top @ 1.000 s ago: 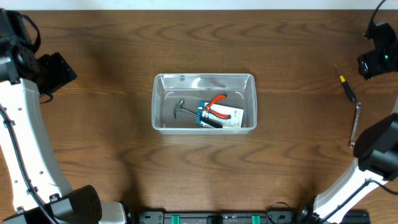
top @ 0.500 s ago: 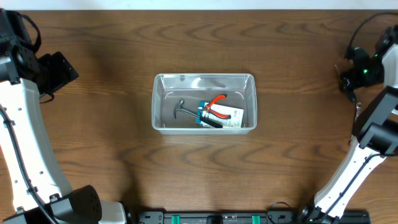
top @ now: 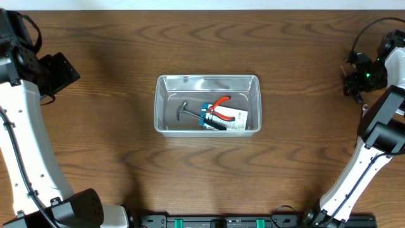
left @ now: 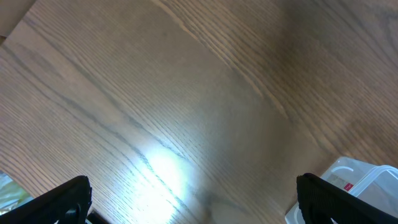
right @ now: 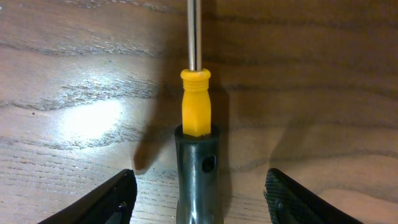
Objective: Pack container
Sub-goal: 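Move the right gripper over and grasp the yellow-handled screwdriver, then carry the screwdriver left and release it into the container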
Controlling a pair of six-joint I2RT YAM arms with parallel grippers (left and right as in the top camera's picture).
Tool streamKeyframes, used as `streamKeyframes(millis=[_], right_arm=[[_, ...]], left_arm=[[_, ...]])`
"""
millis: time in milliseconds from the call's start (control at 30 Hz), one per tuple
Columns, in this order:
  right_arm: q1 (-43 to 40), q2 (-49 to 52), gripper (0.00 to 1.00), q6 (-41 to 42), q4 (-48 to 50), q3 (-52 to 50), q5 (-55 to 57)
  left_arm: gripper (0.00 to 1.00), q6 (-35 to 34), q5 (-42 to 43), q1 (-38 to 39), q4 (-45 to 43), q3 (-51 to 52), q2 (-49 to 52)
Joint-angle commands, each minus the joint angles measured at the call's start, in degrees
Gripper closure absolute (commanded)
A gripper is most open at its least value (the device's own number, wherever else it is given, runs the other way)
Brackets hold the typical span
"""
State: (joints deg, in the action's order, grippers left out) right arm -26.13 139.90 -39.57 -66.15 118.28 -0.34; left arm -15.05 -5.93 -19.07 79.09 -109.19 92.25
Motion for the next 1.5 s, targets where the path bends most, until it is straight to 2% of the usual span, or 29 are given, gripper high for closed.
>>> streamKeyframes(millis=[0,467,600,733,1033,1300,1367,1467], right_arm=[[0.3,0.4,0.30,1.8,0.0,0.1,0.6],[0.3,3.8,0.31,4.0,-0.8,0.0,0.3],[0.3,3.8,0.46,4.0,-0.8,0.0,0.3],[0.3,3.8,0.56,4.0,-0.7,0.0,0.3],[0.5,3.8,0.69,4.0,-0.5,0.0,-0.1],[3.1,2.9,0.86,4.9,-0.7,0.3,-1.7],[4.8,1.2,0.96,4.9,-1.0,0.7,-2.9],[7.7,-2.9,0.99,4.9,-2.0,2.4,-6.6]], left_arm=[[0.02,-0.5,0.6,-0.1,0.2,0.3,-0.3],[0.02,0.0,0.6,-0.1,0.2,0.3,-0.3],[0.02,0.0,0.6,-0.1,0.2,0.3,-0.3],[0.02,0.0,0.6,-0.1,0.2,0.3,-0.3],[0.02,0.0,0.6,-0.1,0.2,0.3,-0.3],[0.02,0.0,0.6,-0.1,0.2,0.3,-0.3],[0.02,0.0,0.6,-0.1,0.2,0.3,-0.3],[0.02,0.0,0.6,-0.1,0.3,0.3,-0.3]])
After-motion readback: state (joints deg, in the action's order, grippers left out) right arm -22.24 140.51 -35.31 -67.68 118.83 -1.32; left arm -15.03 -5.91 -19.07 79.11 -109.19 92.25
